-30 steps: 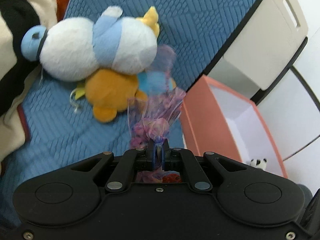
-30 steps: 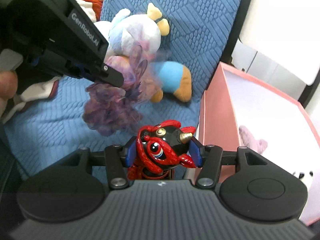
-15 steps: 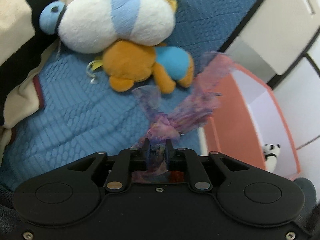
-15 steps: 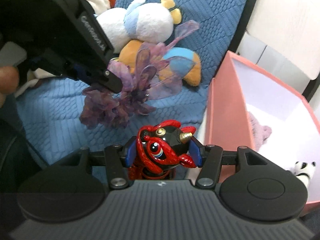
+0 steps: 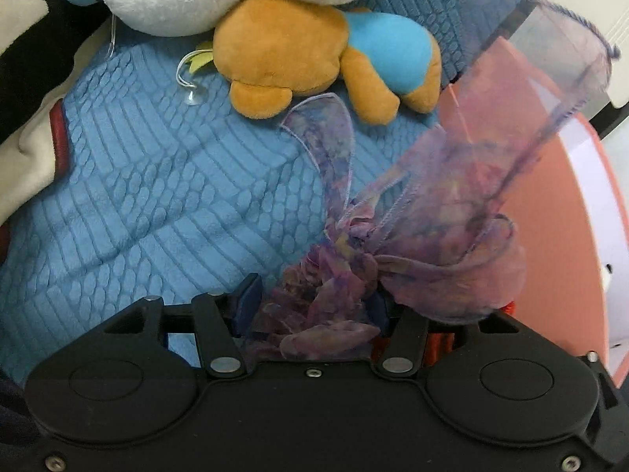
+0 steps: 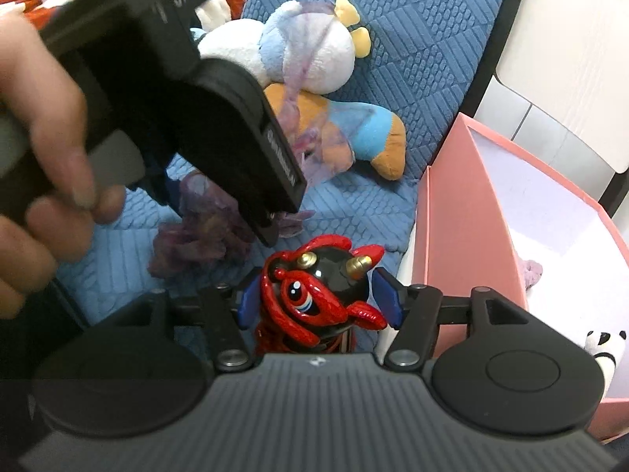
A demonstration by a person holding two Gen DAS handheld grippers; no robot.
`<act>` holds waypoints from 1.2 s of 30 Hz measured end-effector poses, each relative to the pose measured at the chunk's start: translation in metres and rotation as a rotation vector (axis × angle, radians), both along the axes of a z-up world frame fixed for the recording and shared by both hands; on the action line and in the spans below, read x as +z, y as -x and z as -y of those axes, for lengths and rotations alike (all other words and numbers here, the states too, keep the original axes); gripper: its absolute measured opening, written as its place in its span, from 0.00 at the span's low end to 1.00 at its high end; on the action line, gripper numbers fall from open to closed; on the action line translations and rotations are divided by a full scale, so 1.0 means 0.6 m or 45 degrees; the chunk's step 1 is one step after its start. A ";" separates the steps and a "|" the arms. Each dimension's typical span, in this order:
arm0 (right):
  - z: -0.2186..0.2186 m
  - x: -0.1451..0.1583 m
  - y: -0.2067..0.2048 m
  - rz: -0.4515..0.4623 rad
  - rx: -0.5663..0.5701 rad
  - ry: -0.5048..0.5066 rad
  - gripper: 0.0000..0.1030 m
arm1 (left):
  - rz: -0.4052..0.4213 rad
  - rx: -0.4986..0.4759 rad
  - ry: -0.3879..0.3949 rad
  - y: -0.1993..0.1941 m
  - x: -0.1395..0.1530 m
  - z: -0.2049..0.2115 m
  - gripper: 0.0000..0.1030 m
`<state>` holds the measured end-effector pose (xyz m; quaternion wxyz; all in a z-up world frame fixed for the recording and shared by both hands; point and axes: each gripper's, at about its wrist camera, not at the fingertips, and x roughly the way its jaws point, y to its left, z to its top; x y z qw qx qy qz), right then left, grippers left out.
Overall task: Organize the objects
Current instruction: 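Lift the lion with the right gripper while the left pulls the tulle off the duck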
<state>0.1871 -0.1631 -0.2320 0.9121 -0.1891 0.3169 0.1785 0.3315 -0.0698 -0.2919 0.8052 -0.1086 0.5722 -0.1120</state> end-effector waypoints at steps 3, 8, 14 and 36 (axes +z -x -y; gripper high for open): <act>0.000 -0.002 0.002 0.008 0.003 0.003 0.61 | 0.016 -0.003 -0.007 0.000 -0.001 0.002 0.42; 0.001 -0.004 -0.001 0.008 0.007 0.002 0.62 | 0.041 -0.015 -0.037 0.008 0.001 0.008 0.11; -0.005 -0.015 -0.004 0.041 0.017 0.020 0.64 | 0.062 -0.005 -0.011 0.009 0.008 0.009 0.11; 0.017 -0.011 -0.048 -0.254 -0.106 -0.287 0.60 | 0.043 0.110 0.091 0.006 0.020 -0.022 0.12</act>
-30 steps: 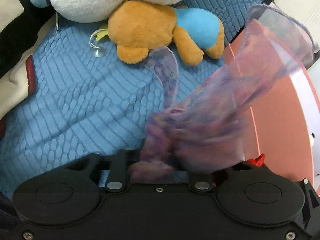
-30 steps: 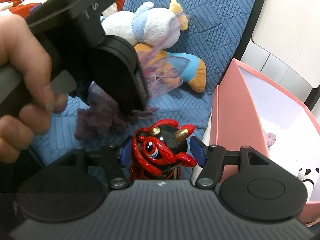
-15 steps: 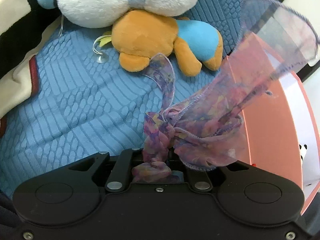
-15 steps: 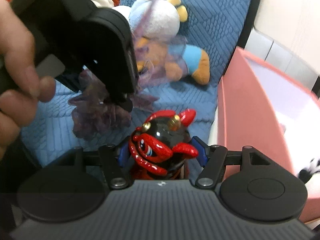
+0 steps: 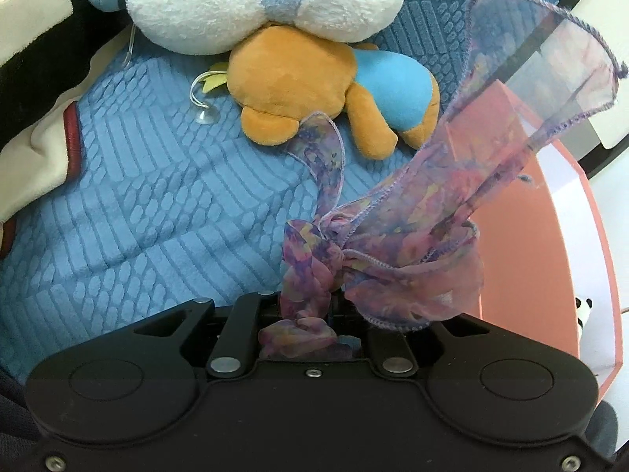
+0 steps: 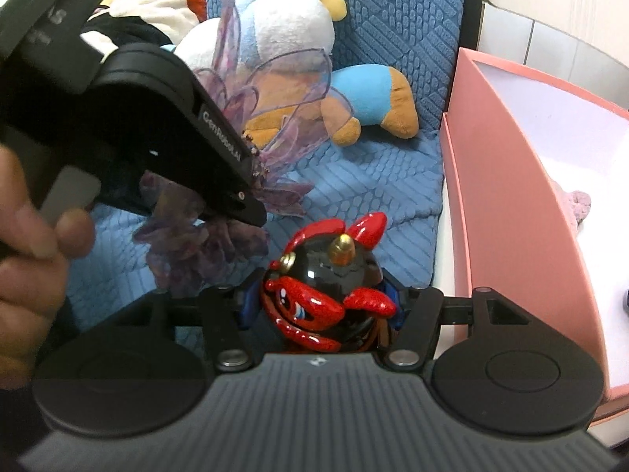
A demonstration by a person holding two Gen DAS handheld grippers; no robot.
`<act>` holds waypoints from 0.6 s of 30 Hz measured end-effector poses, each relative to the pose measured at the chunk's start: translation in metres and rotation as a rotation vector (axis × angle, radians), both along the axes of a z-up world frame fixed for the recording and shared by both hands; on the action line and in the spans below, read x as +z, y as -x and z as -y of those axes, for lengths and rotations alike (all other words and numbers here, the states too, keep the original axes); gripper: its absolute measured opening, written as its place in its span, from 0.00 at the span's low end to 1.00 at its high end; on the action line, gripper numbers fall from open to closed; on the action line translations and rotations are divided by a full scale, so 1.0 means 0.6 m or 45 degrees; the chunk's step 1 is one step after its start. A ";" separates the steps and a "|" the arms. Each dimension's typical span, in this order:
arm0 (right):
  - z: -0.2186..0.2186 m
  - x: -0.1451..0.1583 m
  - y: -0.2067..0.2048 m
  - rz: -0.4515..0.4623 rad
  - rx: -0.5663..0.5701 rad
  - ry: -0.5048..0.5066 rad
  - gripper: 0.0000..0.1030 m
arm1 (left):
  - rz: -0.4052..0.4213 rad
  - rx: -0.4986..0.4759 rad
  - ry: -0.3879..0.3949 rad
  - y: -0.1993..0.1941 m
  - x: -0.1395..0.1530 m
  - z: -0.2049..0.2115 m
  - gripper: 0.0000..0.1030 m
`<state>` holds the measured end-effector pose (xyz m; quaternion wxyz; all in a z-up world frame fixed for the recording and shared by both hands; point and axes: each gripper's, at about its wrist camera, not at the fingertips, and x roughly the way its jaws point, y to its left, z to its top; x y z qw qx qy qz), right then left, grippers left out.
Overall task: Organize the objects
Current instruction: 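Lift the lion with the right gripper while the left pulls the tulle off the duck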
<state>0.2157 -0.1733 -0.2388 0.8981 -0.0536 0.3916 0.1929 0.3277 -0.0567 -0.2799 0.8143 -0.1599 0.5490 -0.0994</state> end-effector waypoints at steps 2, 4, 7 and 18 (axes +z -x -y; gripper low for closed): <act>0.000 0.003 -0.002 -0.024 -0.013 -0.017 0.60 | -0.006 0.012 0.001 0.000 -0.002 -0.003 0.12; 0.000 0.004 -0.009 -0.049 -0.016 -0.032 0.60 | -0.014 0.021 0.009 0.001 -0.003 -0.006 0.12; 0.000 0.005 -0.020 -0.082 -0.022 -0.045 0.60 | -0.008 0.030 0.031 0.003 0.002 -0.012 0.12; -0.002 0.053 -0.024 -0.104 0.008 -0.095 0.60 | 0.079 0.036 0.131 0.017 0.066 -0.031 0.12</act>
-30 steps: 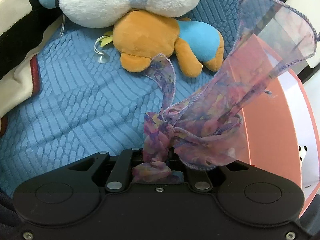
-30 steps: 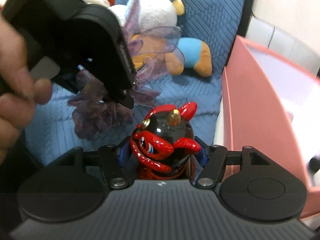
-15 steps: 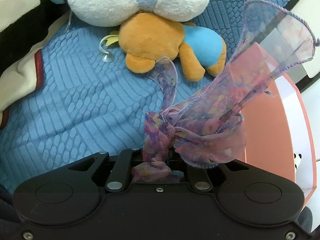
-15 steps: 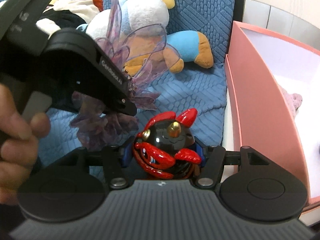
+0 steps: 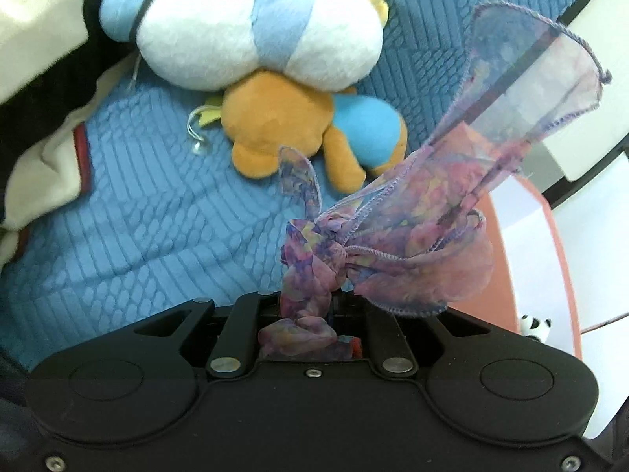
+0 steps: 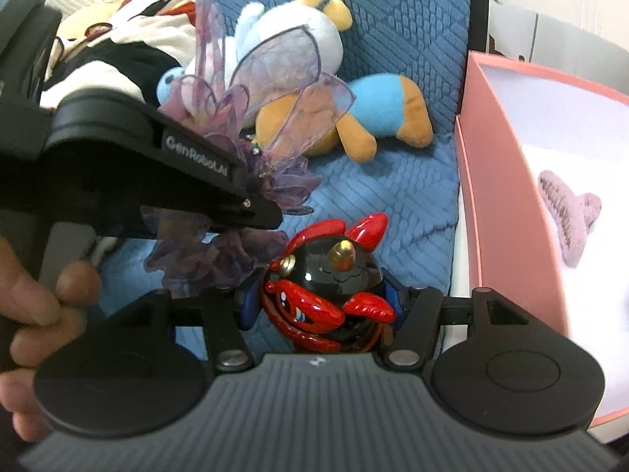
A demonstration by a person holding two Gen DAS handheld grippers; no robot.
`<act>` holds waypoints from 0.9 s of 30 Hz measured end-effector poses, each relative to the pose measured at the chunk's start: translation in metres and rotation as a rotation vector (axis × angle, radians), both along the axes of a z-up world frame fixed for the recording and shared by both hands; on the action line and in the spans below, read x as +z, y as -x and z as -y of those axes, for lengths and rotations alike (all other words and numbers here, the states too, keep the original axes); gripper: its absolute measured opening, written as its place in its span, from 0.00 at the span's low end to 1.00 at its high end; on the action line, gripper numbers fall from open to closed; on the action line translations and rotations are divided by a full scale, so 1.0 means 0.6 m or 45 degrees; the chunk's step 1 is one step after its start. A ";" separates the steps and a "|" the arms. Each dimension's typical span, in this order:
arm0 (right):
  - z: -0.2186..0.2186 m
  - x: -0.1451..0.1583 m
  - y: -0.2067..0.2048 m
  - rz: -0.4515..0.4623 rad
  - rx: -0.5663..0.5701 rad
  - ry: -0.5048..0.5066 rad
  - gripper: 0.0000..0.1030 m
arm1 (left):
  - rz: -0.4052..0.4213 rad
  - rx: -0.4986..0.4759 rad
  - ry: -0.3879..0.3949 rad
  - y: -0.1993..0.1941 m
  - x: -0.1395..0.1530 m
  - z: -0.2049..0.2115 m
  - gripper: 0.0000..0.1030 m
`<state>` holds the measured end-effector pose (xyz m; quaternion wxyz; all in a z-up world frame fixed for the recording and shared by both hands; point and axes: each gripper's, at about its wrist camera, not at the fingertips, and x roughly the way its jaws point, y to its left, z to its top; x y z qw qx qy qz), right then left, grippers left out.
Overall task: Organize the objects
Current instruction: 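Lift the lion with the right gripper while the left pulls the tulle off the duck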
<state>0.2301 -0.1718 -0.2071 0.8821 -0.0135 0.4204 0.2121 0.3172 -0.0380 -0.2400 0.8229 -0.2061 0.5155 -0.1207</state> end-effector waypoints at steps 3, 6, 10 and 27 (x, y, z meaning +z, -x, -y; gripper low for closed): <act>0.005 0.025 -0.004 0.005 0.012 -0.022 0.60 | 0.017 0.027 0.049 0.004 0.021 -0.012 0.12; 0.012 0.051 -0.013 0.009 0.019 -0.035 0.60 | 0.045 0.026 0.046 0.006 0.045 -0.015 0.12; 0.025 0.088 -0.022 0.031 0.015 -0.055 0.60 | 0.074 0.023 0.055 0.007 0.077 -0.015 0.12; 0.075 0.192 -0.066 0.125 -0.034 -0.143 0.49 | 0.171 -0.009 0.015 0.004 0.161 0.011 0.13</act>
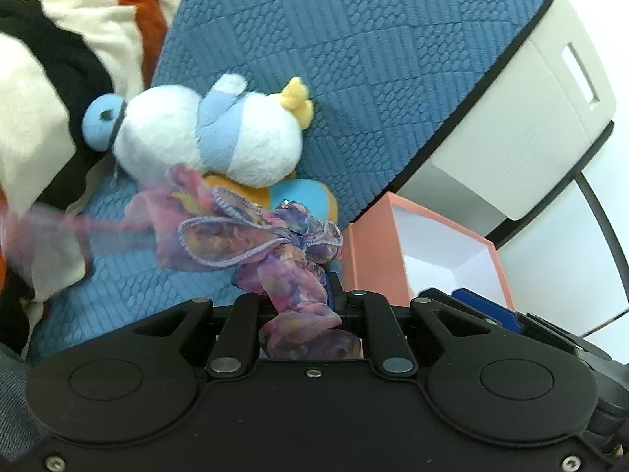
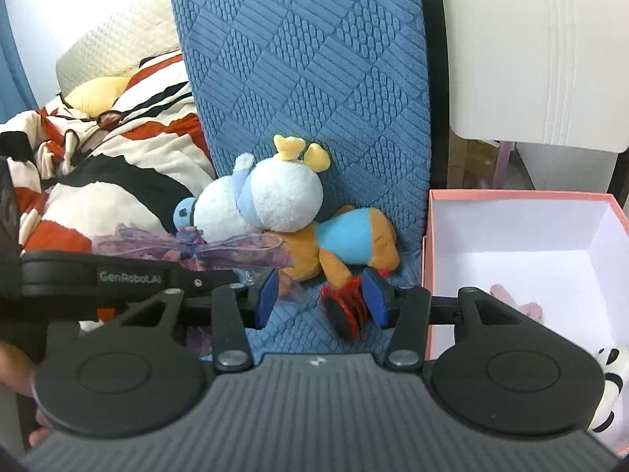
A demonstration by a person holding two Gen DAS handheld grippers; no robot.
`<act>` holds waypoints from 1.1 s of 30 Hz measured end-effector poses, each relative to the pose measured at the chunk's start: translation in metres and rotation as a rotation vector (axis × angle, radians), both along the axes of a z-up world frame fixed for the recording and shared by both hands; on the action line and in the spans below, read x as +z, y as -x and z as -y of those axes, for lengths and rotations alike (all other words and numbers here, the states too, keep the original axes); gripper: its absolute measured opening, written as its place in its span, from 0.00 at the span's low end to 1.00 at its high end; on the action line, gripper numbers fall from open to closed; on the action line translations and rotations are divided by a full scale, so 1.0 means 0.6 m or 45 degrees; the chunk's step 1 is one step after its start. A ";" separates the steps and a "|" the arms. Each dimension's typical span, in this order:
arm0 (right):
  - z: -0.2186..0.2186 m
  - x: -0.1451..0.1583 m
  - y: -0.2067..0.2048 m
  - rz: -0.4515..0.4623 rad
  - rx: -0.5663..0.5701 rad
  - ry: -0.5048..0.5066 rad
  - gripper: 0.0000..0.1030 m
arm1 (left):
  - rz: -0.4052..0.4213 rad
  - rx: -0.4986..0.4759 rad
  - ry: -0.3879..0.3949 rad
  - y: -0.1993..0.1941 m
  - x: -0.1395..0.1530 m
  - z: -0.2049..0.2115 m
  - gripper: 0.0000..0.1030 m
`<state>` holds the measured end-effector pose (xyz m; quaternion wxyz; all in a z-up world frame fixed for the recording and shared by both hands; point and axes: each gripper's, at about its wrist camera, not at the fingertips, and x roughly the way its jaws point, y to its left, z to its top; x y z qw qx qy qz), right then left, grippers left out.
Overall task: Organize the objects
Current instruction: 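Lift the lion with the right gripper while the left pulls the tulle off the duck, then hold the lion in the right gripper and bring it beside the left gripper's tulle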
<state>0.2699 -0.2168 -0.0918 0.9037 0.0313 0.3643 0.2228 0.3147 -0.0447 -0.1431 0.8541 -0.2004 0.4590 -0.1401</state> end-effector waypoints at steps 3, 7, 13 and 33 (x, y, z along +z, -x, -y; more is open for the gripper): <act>-0.001 -0.016 0.008 -0.038 0.013 -0.002 0.49 | -0.027 0.010 0.010 0.005 -0.025 -0.012 0.13; -0.008 -0.045 0.014 -0.090 0.013 0.012 0.49 | -0.073 0.030 0.007 0.008 -0.071 -0.026 0.13; -0.022 -0.094 0.000 -0.180 -0.043 0.025 0.51 | -0.132 0.071 0.017 0.001 -0.142 -0.046 0.13; -0.044 -0.194 -0.133 -0.467 -0.549 -0.157 0.61 | -0.146 0.012 0.044 -0.037 -0.169 -0.026 0.13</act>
